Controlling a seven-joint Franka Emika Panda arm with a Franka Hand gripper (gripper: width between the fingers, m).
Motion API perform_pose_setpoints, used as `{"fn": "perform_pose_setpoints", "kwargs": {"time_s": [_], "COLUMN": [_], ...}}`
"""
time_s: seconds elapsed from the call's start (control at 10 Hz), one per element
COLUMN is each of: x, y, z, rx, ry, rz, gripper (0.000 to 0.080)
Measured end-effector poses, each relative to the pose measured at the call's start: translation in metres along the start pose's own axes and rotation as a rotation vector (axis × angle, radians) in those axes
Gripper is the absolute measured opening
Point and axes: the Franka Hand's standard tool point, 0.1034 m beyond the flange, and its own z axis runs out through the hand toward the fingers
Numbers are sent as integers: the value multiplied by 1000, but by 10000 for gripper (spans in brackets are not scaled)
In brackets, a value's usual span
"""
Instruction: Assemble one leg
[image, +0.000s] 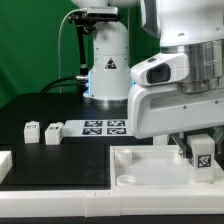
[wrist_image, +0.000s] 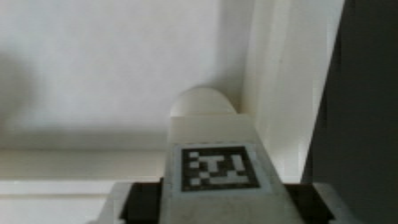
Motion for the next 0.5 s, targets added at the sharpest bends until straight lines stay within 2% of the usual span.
{"fn": "perform_pose_setpoints", "kwargs": {"time_s": [0.3,0.5], "x": [1,0], "y": [0,0], "z": [0,0], "rx": [2,5], "ry": [6,49], "rz": [56,331], "gripper": [290,290]}}
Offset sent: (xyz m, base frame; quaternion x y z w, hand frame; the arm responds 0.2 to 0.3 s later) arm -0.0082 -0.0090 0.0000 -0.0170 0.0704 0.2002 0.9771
